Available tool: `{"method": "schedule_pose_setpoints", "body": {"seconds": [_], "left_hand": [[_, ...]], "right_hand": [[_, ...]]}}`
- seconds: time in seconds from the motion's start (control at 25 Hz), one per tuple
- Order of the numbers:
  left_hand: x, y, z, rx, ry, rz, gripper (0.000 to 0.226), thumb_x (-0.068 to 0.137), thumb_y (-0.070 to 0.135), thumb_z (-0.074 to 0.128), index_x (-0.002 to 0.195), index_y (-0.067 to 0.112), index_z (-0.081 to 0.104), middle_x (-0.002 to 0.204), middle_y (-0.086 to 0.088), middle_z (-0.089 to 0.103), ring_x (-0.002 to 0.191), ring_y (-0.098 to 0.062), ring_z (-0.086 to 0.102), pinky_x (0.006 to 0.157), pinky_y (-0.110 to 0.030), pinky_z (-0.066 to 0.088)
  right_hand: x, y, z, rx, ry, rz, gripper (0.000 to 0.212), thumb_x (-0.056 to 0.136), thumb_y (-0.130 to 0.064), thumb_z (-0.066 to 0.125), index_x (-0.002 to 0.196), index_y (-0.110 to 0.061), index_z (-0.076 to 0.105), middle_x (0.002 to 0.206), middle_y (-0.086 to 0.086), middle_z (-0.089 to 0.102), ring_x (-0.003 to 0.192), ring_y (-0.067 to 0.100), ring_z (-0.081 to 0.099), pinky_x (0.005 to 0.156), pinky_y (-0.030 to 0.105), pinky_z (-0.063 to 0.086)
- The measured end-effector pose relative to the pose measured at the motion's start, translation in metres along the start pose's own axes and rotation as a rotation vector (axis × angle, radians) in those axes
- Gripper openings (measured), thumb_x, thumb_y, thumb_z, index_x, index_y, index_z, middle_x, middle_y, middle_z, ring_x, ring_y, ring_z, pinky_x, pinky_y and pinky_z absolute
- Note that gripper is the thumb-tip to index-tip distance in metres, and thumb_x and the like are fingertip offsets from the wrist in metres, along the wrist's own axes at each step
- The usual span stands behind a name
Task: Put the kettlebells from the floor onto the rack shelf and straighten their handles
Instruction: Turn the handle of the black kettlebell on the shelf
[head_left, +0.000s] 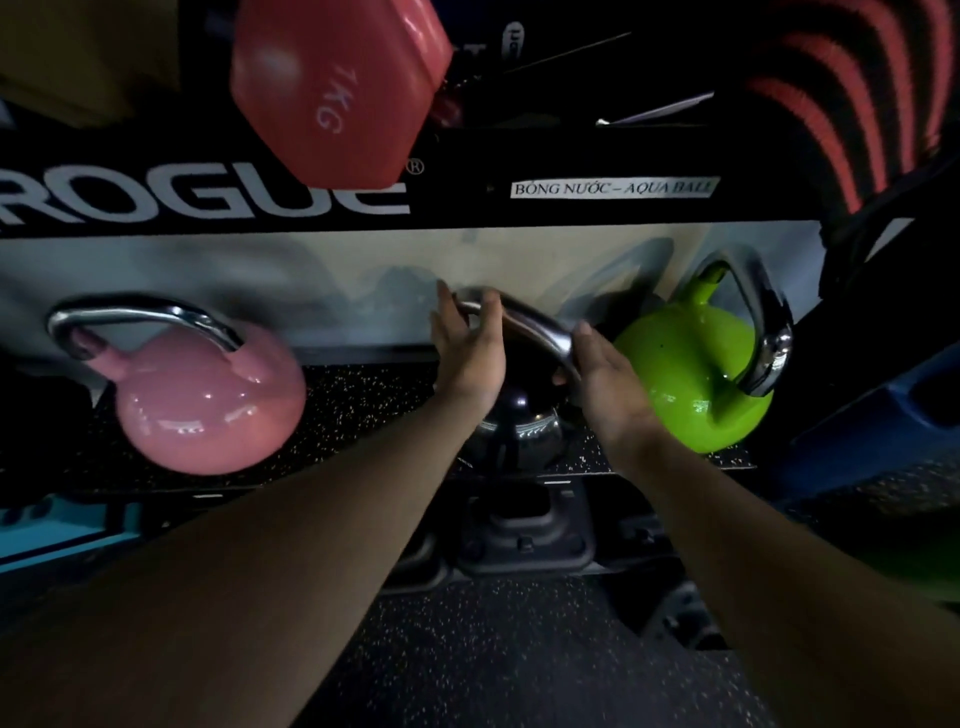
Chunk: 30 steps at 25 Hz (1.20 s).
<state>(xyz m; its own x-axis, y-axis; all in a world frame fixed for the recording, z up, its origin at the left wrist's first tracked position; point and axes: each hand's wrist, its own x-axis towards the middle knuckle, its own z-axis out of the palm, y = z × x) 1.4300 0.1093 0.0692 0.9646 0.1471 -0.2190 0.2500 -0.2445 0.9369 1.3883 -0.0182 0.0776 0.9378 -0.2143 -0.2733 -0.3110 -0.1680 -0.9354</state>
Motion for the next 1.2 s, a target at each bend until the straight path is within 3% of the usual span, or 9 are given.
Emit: {"method": "schedule_pose_setpoints", "body": {"seconds": [0.2,0.28,0.36,0.44,0.56,0.64,0.8,0.92,1.2], "left_hand": [[0.017,0.005,-0.007,-0.018,-0.19,0.045,0.065,0.102,0.053,0.022,0.156,0.028,-0.001,0.164,-0.005,0.017,0.148,-0.025,0.021,0.114,-0.031,0.014],[0.007,-0.003,0.002,-0.041,-0.153,0.055,0.065,0.099,0.058,0.022,0.156,0.033,0.001,0.164,-0.002,0.019,0.148,-0.026,0.021,0.121,-0.044,0.009],[0.011,-0.004,0.001,-0.071,-0.166,0.035,0.064,0.098,0.06,0.021,0.155,0.038,0.002,0.163,-0.002,0.022,0.147,-0.026,0.024,0.119,-0.043,0.013],[0.021,-0.002,-0.004,-0.116,-0.238,0.022,0.062,0.101,0.056,0.021,0.155,0.037,0.001,0.164,-0.002,0.016,0.148,-0.023,0.021,0.108,-0.028,0.015],[0.031,0.0,-0.005,-0.143,-0.3,0.037,0.059,0.103,0.049,0.021,0.156,0.032,0.003,0.165,-0.002,0.011,0.149,-0.019,0.015,0.102,-0.025,0.014],[0.033,0.002,-0.002,-0.151,-0.288,0.045,0.057,0.104,0.046,0.021,0.156,0.03,0.007,0.164,-0.004,0.015,0.148,-0.021,0.019,0.108,-0.026,0.015],[0.038,0.001,0.001,-0.115,-0.241,0.074,0.056,0.103,0.048,0.021,0.156,0.029,0.014,0.162,-0.004,0.025,0.147,-0.022,0.024,0.121,-0.043,0.014],[0.041,-0.003,0.0,-0.106,-0.24,0.097,0.056,0.103,0.048,0.023,0.154,0.025,0.023,0.16,-0.005,0.03,0.146,-0.02,0.028,0.119,-0.037,0.017],[0.035,-0.007,0.001,-0.041,-0.206,0.043,0.067,0.089,0.068,0.017,0.15,0.04,0.026,0.156,0.001,0.038,0.142,-0.025,0.035,0.118,-0.055,0.016]], "right_hand": [[-0.027,0.017,0.023,0.095,-0.009,-0.083,0.033,0.102,-0.045,0.034,0.115,-0.034,0.062,0.105,-0.005,0.07,0.094,0.009,0.066,0.082,0.032,0.049],[-0.016,0.014,0.016,0.182,-0.07,-0.092,0.035,0.104,-0.04,0.033,0.129,-0.036,0.056,0.113,0.002,0.069,0.103,0.018,0.065,0.087,0.037,0.052],[-0.008,0.01,0.016,0.21,-0.148,-0.1,0.041,0.104,-0.042,0.03,0.141,-0.037,0.046,0.096,0.014,0.07,0.085,0.025,0.066,0.078,0.04,0.054],[-0.006,0.01,0.024,0.219,-0.15,-0.102,0.042,0.103,-0.044,0.03,0.142,-0.04,0.045,0.085,0.017,0.065,0.071,0.026,0.06,0.072,0.042,0.051],[-0.008,0.013,0.04,0.265,-0.078,-0.11,0.043,0.101,-0.047,0.03,0.141,-0.043,0.045,0.114,0.008,0.065,0.077,0.019,0.058,0.072,0.037,0.052],[-0.007,0.013,0.048,0.32,-0.036,-0.094,0.045,0.1,-0.047,0.03,0.142,-0.042,0.044,0.134,0.001,0.06,0.101,0.018,0.059,0.087,0.039,0.053],[-0.01,0.01,0.056,0.36,-0.023,-0.072,0.043,0.104,-0.042,0.028,0.144,-0.039,0.043,0.138,-0.005,0.058,0.114,0.007,0.057,0.073,0.016,0.05],[-0.017,0.011,0.064,0.384,-0.021,-0.062,0.042,0.105,-0.041,0.028,0.144,-0.042,0.041,0.138,-0.007,0.057,0.111,0.001,0.059,0.069,0.01,0.05],[-0.018,0.012,0.054,0.476,-0.094,-0.054,0.04,0.105,-0.04,0.033,0.143,-0.039,0.045,0.132,0.005,0.063,0.098,0.015,0.06,0.08,0.031,0.05]]}}
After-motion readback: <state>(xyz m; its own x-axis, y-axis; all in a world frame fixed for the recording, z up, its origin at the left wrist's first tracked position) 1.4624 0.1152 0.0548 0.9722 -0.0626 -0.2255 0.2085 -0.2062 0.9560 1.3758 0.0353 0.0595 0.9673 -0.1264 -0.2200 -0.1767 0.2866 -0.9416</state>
